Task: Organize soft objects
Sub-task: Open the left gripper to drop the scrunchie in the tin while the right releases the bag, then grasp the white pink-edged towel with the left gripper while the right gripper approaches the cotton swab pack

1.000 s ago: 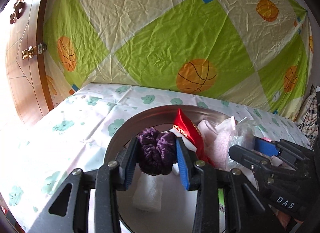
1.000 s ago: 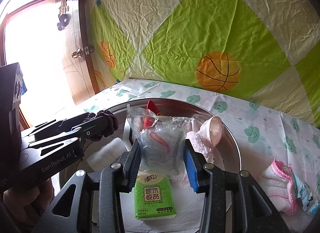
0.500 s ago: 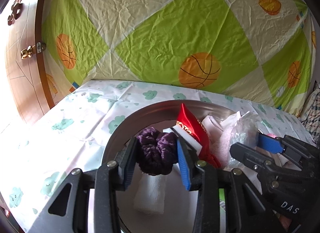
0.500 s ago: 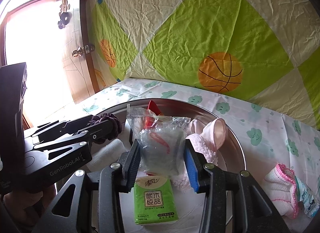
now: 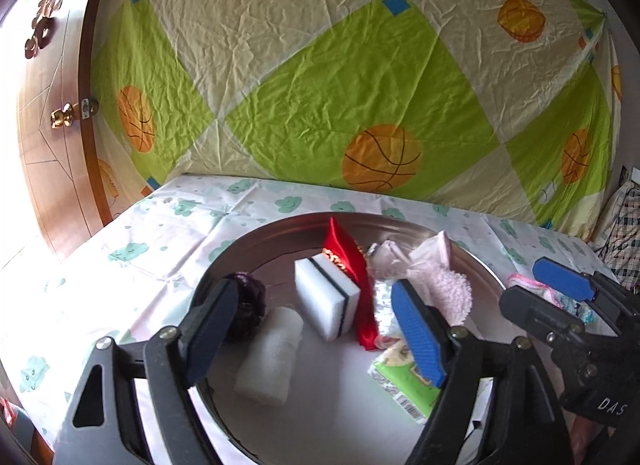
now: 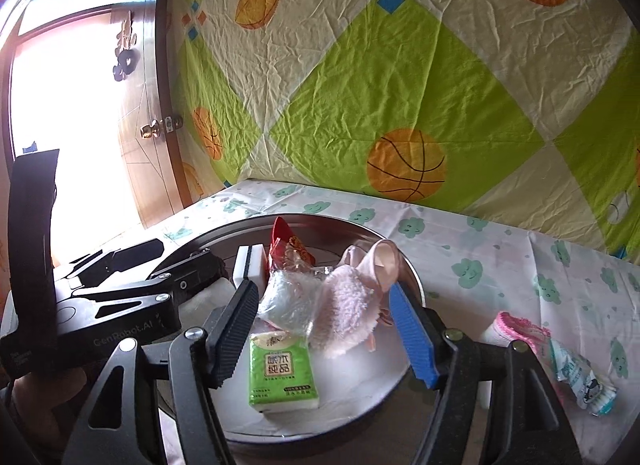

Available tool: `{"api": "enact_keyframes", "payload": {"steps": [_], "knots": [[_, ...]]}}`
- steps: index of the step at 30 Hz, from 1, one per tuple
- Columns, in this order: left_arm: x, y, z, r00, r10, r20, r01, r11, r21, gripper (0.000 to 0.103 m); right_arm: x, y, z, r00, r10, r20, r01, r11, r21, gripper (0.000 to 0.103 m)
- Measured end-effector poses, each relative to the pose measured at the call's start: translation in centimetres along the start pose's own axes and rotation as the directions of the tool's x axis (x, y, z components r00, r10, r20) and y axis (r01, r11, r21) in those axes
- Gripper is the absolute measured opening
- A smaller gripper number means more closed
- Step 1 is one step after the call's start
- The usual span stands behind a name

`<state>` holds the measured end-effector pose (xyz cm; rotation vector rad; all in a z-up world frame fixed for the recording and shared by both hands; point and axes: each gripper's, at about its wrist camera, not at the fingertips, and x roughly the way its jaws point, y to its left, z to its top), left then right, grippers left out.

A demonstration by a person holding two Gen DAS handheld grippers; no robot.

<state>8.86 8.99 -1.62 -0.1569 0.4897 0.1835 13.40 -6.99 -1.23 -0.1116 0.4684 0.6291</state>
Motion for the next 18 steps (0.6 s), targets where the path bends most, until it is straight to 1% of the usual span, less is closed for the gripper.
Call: {"api": "enact_keyframes", "payload": {"steps": [1,3,9,11,15,18], "knots": [[-0.4,-0.6,0.0,1.0,-0.009,0.013,0.009,1.0,0.003,0.091,-0.7,-0.5,-0.2,1.0,-0.008,0.009,0.008,1.0,0.003,0.07],[-1.2,-2.0,0.0,0.999,-0.033,0.031,0.032,0.999,0.018,0.091,-1.9,-1.5,-0.7,0.999,-0.031,0.022,0.031,0.999,0.007,0.071],[-2.3,-7.9,-0.4,0.992,-0.126,0.033,0.122,0.987,0.105,0.091,-5.6,-5.9,-2.4,0.99,-0.128,0.052,0.126,0.991,0.038,0.071],[-2.2,-10.2,-0.7,0.988,-0.152,0.02,0.148,0.978,0.144,0.094,-6.8,-7.9,-3.0,0.983,-0.177,0.057,0.174,0.983,0.055,0.071],[-1.7,-14.5,-1.5,0.98,-0.199,-0.008,0.196,0.959,0.203,0.095,-8.8,-12.1,-4.2,0.963,-0.263,0.049,0.256,0.959,0.125,0.072],[-0.7,-17.6,-2.1,0.975,-0.219,-0.046,0.224,0.942,0.251,0.095,-10.1,-14.7,-4.9,0.948,-0.315,0.044,0.304,0.939,0.163,0.075]]}}
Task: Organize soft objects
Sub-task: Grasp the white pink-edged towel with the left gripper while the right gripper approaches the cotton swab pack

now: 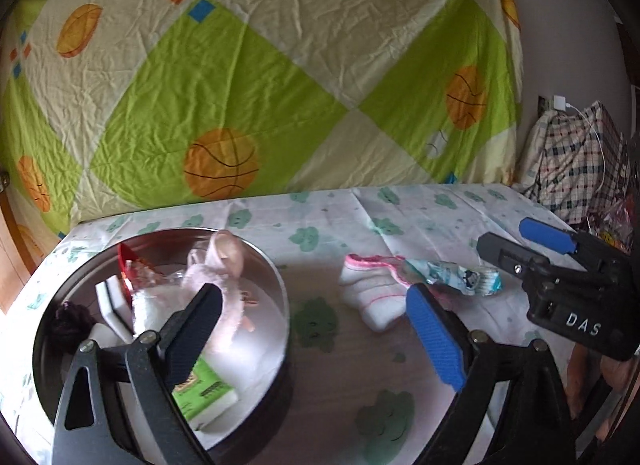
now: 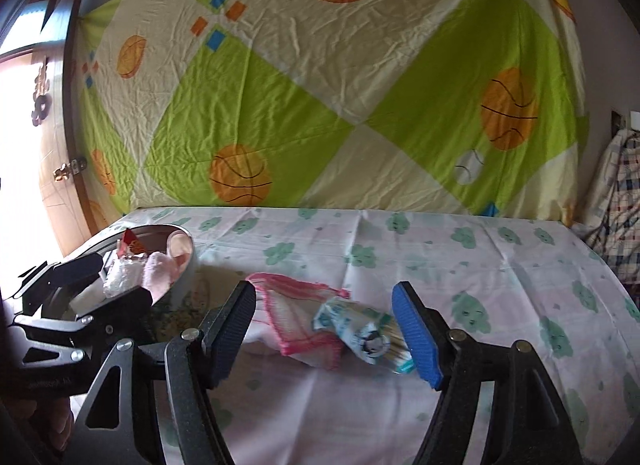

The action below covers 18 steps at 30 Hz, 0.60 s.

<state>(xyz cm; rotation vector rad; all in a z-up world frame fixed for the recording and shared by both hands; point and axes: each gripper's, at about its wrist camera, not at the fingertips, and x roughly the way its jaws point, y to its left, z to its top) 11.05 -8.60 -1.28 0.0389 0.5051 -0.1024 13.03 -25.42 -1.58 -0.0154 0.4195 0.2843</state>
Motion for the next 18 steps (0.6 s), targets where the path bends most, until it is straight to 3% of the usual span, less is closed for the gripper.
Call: {"api": "enact_keyframes", "payload": {"steps": [7,18], "knots": [[4.1,-4.0,0.3,0.995,-0.049,-0.082,0.053,0.997,0.051,0.096,-0.4,-4.5,-0.8,0.997,-0.073,-0.003,0.073,0.994,0.081,0.077],[9.0,-6.0,0.8,0.972,-0.077,-0.22,0.095,0.993,0.074,0.096,1.0,-6.2,-1.6,0.996,-0.072,-0.043,0.077,0.992,0.105,0.077]]}}
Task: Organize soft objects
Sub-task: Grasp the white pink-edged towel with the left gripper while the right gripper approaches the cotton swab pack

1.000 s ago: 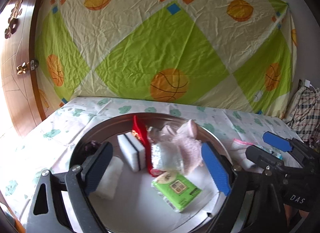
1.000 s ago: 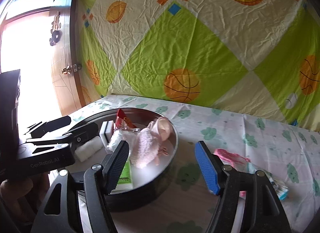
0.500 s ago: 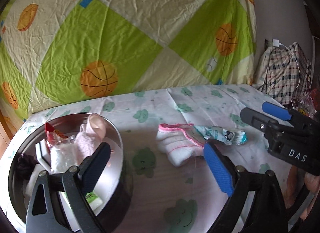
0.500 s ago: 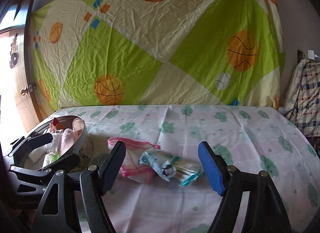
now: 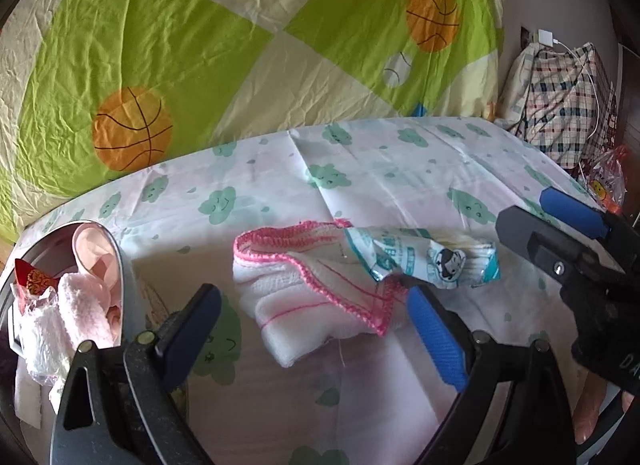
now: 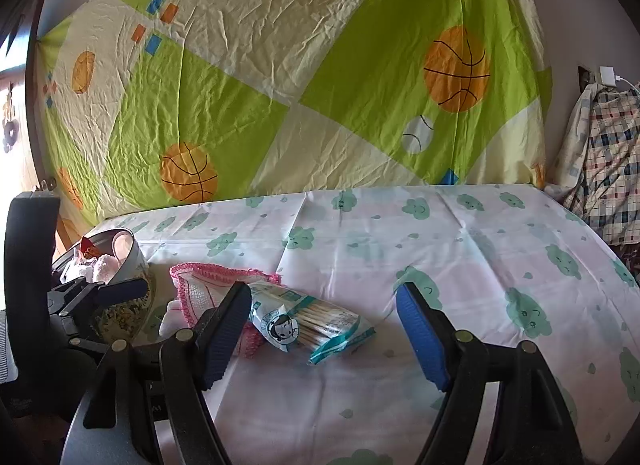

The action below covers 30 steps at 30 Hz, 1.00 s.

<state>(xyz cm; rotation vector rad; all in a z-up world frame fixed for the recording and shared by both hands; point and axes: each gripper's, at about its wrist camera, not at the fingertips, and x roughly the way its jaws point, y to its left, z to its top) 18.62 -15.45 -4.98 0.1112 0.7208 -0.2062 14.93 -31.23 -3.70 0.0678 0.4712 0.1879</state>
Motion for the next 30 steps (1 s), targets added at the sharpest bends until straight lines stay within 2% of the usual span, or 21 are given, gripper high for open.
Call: {"api": "enact_keyframes", "payload": {"steps": [4,7,9,12,13,14,15,17,21,25,30], "knots": [[1.4,0.0,0.5,1.0,0.01,-0.017,-0.01,1.0,0.009,0.093,0.6,-0.1,0.0,1.0,-0.002,-0.009,0.002,1.0,0.003,0.077],[2.4,0.0,0.1,0.997,-0.032,-0.063,0.032,0.999,0.008,0.069,1.0,-0.3,-0.1,1.0,0.0,-0.025,0.0,1.0,0.01,0.077],[3.0,-0.2,-0.2,0.995,-0.03,-0.092,0.032,0.999,0.014,0.07,1.2,-0.4,0.0,1.0,0.005,-0.027,-0.004,1.0,0.016,0.077],[2.9,0.0,-0.2,0.995,-0.05,-0.083,0.05,0.999,0.003,0.069,1.5,-0.5,0.0,0.999,0.009,-0.041,-0.009,1.0,0.017,0.077],[2.9,0.0,-0.2,0.995,-0.058,-0.086,0.058,0.998,0.0,0.062,1.7,-0.5,0.0,0.999,0.009,-0.045,-0.008,1.0,0.014,0.077],[2.9,0.1,-0.2,0.994,-0.063,-0.086,0.063,0.998,-0.003,0.051,1.9,-0.4,0.1,0.999,0.009,-0.05,-0.009,1.0,0.007,0.077],[2.8,0.1,-0.2,0.994,-0.068,-0.08,0.068,0.998,-0.006,0.045,2.0,-0.3,0.1,0.999,0.009,-0.053,-0.009,1.0,-0.003,0.077],[2.4,0.2,-0.3,0.996,-0.071,-0.058,0.071,0.997,-0.004,0.023,2.6,0.0,0.3,0.998,0.006,-0.066,-0.007,1.0,-0.026,0.077],[1.3,0.1,-0.4,0.999,-0.047,-0.004,0.047,0.999,0.007,0.018,4.1,0.5,0.6,0.992,0.036,-0.122,-0.043,0.998,-0.055,0.077],[1.3,0.3,-0.3,0.998,-0.054,-0.008,0.054,0.999,-0.003,0.016,5.8,0.9,0.4,0.975,0.093,-0.202,-0.108,0.992,-0.067,0.077],[1.5,0.5,-0.3,0.997,-0.069,-0.024,0.068,0.997,-0.019,0.016,8.1,0.9,0.4,0.951,0.127,-0.282,-0.148,0.988,-0.053,0.077]]}}
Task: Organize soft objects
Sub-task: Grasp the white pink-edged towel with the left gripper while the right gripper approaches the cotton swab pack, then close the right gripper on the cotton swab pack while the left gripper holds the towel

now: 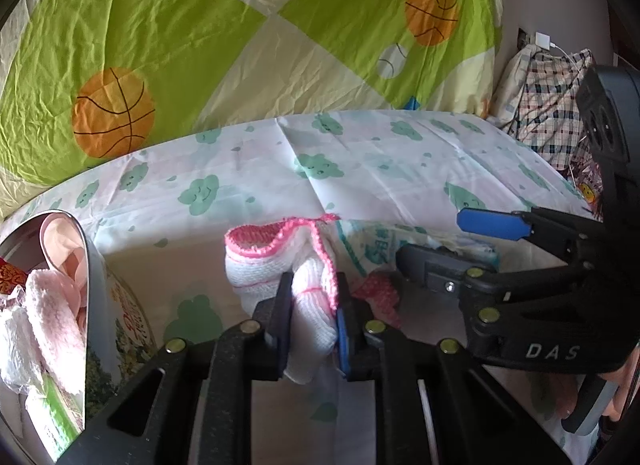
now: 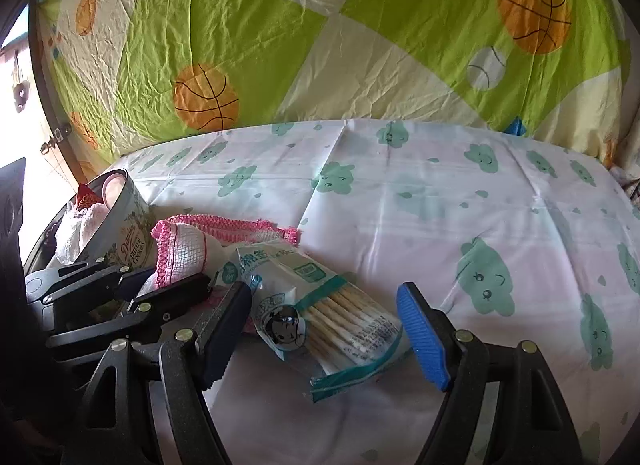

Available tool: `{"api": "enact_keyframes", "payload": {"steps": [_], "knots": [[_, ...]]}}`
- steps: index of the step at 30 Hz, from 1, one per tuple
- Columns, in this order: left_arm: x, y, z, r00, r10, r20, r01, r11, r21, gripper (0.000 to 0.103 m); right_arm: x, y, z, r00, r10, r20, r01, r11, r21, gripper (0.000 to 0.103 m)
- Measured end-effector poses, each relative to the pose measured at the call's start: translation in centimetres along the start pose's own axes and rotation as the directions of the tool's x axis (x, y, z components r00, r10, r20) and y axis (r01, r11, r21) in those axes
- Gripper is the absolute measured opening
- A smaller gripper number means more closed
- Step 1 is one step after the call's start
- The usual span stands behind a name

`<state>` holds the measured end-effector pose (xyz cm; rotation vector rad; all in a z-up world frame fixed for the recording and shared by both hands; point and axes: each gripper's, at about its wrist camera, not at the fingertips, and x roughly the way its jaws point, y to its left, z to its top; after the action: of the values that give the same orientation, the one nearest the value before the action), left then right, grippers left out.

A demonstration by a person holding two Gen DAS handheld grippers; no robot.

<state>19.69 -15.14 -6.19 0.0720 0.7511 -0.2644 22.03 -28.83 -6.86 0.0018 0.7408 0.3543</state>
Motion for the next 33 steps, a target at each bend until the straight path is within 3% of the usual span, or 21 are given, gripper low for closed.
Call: {"api": "enact_keyframes", "payload": {"steps": [7,12,14,18,19,20,24,26,29,33], "knots": [[0.3,0.4,0.0,1.0,-0.016,-0.015,0.015,1.0,-0.018,0.02,2.0,-1.1,0.2,0.993,0.083,-0.082,-0.078,0.995,0.06,0.077],[0.3,0.5,0.0,1.0,-0.02,-0.015,0.019,0.999,-0.026,0.023,2.6,-1.0,0.3,0.992,0.075,-0.103,-0.069,0.996,0.058,0.076],[0.2,0.6,0.0,1.0,-0.024,-0.013,0.024,0.999,-0.027,0.023,2.6,-0.7,0.3,0.993,0.053,-0.107,-0.049,0.998,0.041,0.064],[0.2,0.6,0.0,1.0,-0.022,-0.014,0.022,0.999,-0.026,0.026,2.2,-0.1,0.1,0.995,-0.013,-0.102,0.014,1.0,0.006,0.053],[0.2,0.6,0.0,1.0,-0.02,-0.012,0.02,0.999,-0.026,0.029,2.0,-0.2,0.0,0.994,-0.039,-0.098,0.039,0.999,0.006,0.044],[0.2,0.6,0.0,1.0,-0.019,-0.011,0.019,0.999,-0.026,0.03,1.8,-0.3,0.0,0.994,-0.067,-0.092,0.068,0.998,0.008,0.042],[0.4,0.4,0.0,1.0,-0.009,-0.019,0.008,1.0,-0.017,0.034,1.4,-1.5,0.0,0.985,-0.149,-0.084,0.154,0.986,0.067,0.041],[0.6,0.2,0.0,0.999,0.004,-0.033,-0.005,1.0,-0.007,0.052,1.6,-1.8,0.0,0.985,-0.144,-0.093,0.151,0.986,0.076,0.046],[1.0,-0.1,0.1,0.999,0.011,-0.051,-0.011,1.0,0.005,0.064,1.9,-1.8,0.1,0.982,-0.151,-0.114,0.159,0.985,0.07,0.05],[1.8,-0.2,0.3,0.997,-0.002,-0.078,0.002,1.0,0.001,0.064,1.9,-1.7,0.1,0.981,-0.155,-0.115,0.163,0.984,0.069,0.05]]}}
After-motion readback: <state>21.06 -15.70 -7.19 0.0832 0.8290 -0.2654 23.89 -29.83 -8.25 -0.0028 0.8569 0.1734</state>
